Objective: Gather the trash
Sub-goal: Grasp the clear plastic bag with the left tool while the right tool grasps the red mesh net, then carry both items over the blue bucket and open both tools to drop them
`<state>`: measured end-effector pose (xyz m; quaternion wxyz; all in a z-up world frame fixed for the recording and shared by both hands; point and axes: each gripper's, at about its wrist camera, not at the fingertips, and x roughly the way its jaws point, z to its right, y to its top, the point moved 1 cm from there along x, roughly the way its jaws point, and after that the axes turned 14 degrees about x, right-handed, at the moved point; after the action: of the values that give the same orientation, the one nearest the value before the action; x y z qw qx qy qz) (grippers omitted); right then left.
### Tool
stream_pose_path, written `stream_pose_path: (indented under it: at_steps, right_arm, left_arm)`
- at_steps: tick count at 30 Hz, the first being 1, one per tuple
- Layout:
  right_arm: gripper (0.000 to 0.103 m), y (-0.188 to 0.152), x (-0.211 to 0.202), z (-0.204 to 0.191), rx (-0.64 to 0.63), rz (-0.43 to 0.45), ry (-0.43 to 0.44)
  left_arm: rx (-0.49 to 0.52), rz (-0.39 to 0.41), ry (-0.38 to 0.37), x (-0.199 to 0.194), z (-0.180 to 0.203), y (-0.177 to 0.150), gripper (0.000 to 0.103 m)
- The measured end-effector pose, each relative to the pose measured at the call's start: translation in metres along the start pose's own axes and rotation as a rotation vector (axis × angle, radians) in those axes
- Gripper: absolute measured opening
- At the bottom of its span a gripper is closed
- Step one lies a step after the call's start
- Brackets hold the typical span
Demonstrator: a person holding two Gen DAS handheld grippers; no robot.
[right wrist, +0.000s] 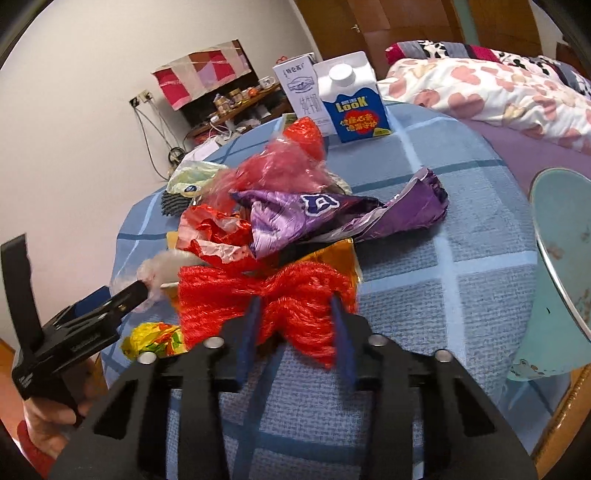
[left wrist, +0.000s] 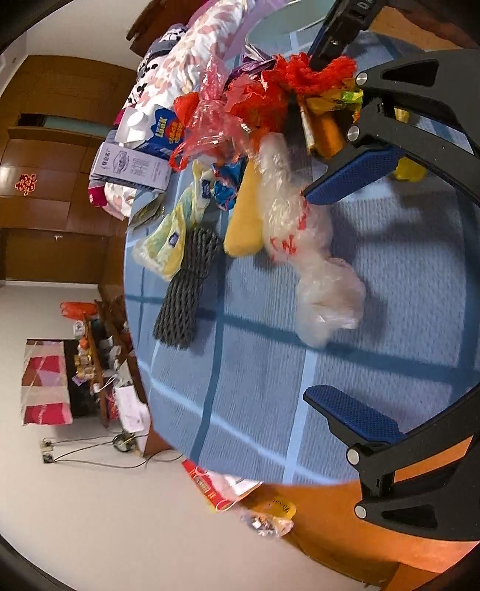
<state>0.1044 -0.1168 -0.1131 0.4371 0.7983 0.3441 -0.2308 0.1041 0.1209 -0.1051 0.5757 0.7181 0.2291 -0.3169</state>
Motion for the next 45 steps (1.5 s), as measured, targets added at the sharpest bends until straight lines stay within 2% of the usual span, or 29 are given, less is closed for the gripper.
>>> stream_pose_path:
  at_steps: [2,3,6,8,11,14,26,36,45]
  right_arm:
    - [0.025,-0.001,-0.001,-0.002,-0.019,0.008,0.000]
    - [0.022,-0.001,-0.003,-0.003,-0.028,0.014,-0.003]
    - [0.019,-0.001,-0.016,-0.006,-0.055,0.056,-0.014]
    - [0.018,0.000,-0.022,-0.005,-0.064,0.079,-0.020]
    - [0.018,0.000,-0.030,-0.002,-0.061,0.108,-0.026]
    - [0.017,0.000,-0.037,0.001,-0.048,0.124,-0.028]
    - [0.017,0.008,-0.080,0.010,-0.018,0.254,-0.033]
    - [0.017,0.013,-0.114,0.036,0.040,0.345,-0.088]
    - [0.017,0.022,-0.144,0.075,0.131,0.422,-0.182]
  left_arm:
    - [-0.002,-0.006,-0.021,0.005,0.003,0.002,0.081]
    - [-0.008,-0.009,-0.029,0.007,0.004,0.003,0.079]
    - [-0.012,-0.012,-0.038,0.014,0.007,0.006,0.069]
    - [-0.006,-0.001,-0.043,0.015,0.008,0.007,0.052]
    - [0.008,0.008,-0.045,0.014,0.010,0.007,0.032]
    - [0.011,0.028,-0.040,0.005,0.010,0.007,0.027]
    - [0.025,0.159,0.063,-0.065,-0.001,0.019,0.025]
    - [0.117,0.254,-0.034,-0.098,0.054,0.043,0.025]
    - [0.233,0.296,-0.187,-0.106,0.134,0.063,0.025]
